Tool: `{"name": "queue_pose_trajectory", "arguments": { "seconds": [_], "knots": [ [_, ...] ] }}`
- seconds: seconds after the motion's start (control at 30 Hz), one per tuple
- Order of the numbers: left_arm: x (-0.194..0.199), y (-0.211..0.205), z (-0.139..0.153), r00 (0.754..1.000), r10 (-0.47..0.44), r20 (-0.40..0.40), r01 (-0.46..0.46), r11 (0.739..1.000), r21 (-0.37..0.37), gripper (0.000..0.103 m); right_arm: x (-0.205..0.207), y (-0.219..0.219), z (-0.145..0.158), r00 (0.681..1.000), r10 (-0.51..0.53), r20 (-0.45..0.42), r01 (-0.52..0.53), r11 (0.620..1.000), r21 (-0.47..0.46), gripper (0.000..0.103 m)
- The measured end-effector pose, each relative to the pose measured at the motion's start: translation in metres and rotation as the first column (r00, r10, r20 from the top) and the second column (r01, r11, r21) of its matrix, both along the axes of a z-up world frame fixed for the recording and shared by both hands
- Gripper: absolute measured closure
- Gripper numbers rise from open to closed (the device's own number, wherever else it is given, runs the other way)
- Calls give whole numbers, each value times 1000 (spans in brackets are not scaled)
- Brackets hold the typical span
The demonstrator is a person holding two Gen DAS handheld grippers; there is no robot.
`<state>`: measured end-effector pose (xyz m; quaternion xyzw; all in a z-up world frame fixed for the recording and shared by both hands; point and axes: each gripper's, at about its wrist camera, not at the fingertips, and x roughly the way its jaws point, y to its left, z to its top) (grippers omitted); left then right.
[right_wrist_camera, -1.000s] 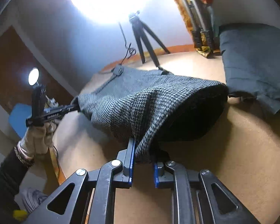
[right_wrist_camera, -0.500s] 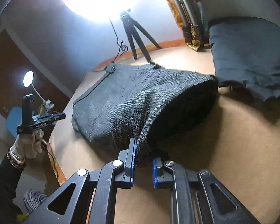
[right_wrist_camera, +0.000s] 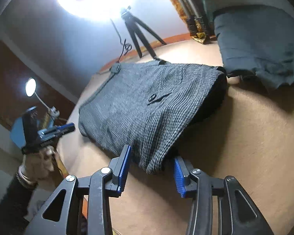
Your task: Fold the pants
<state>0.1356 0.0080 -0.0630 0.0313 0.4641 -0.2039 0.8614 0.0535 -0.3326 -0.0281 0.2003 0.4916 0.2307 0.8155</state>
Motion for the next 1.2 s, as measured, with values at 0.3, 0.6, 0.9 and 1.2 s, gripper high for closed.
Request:
{"name": "queue_pose_trajectory", "arguments": {
  "seconds": [0.3, 0.6, 0.9, 1.2],
  "knots": [
    [22, -99, -5, 980, -198, 28, 197, 980, 12, 83, 4, 5, -9, 999, -18, -29, 17, 1000, -18, 93],
    [28, -131, -38, 966, -256, -32, 257, 961, 100, 83, -2, 10, 0, 999, -4, 37, 15, 957, -291, 92],
    [10, -129, -30, 967, -254, 11, 249, 958, 144, 79, 5, -35, -4, 992, -120, -49, 118, 992, -40, 61],
    [-11, -46, -8, 990, -111, 82, 93, 978, 189, 73, -13, -11, -9, 997, -3, -83, -2, 998, -67, 59]
  ]
}}
